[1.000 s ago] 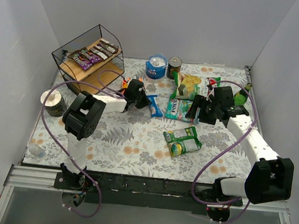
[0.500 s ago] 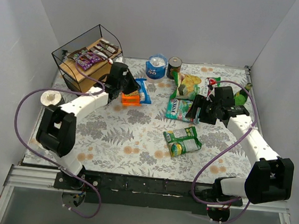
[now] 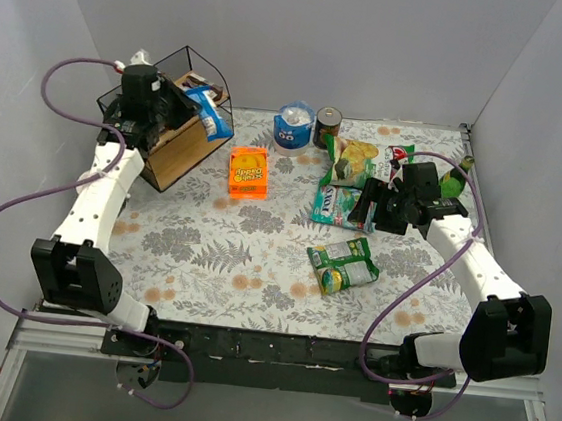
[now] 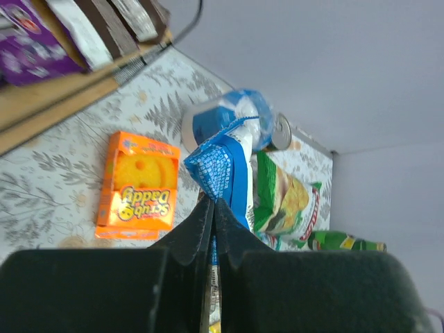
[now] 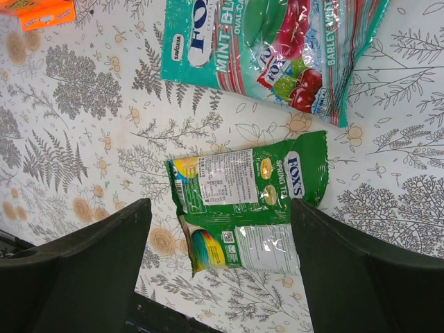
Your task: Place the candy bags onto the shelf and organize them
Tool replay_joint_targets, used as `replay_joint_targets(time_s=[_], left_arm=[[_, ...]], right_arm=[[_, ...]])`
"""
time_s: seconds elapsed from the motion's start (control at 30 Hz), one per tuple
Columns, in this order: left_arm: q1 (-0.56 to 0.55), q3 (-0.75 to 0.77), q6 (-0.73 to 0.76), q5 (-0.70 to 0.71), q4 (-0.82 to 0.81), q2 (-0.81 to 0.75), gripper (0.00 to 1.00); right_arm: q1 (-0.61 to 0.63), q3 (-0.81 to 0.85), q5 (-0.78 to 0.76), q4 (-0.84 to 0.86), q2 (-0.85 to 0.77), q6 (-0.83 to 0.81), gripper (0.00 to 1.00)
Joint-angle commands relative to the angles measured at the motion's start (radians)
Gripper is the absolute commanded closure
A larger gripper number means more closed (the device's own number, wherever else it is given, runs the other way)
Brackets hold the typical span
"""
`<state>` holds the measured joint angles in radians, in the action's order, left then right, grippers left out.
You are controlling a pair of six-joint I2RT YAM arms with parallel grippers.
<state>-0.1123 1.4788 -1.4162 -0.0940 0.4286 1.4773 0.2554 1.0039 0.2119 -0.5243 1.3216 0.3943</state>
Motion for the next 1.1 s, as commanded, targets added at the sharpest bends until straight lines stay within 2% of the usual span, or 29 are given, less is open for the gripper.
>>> replay_joint_targets(time_s=[0.0,0.1,0.47,0.8,1.07], left_arm=[[0.110,0.087,0.013,-0.035,0.136,-0.055,1.00],[0.195,0.106,0.000,-0.033,0.168,-0.051,1.00],[0.370,0.172,-0.017,0.004,0.217,0.004,1.00],[0.402,0.305,-0.003,0.013,0.306,0.138,1.00],[0.402,0.391,0.014,0.106,0.393,0.201,1.00]], right_arm=[[-0.005,0.009,0.018,0.014,0.008,0.005,0.11],[-0.005,0.007,0.026,0.015,0.010,0.005,0.11],[-0.007,0.001,0.024,0.021,0.008,0.002,0.11],[-0.010,-0.005,0.015,0.024,0.013,0.000,0.11],[-0.013,0.013,0.029,0.023,0.036,-0.003,0.12]])
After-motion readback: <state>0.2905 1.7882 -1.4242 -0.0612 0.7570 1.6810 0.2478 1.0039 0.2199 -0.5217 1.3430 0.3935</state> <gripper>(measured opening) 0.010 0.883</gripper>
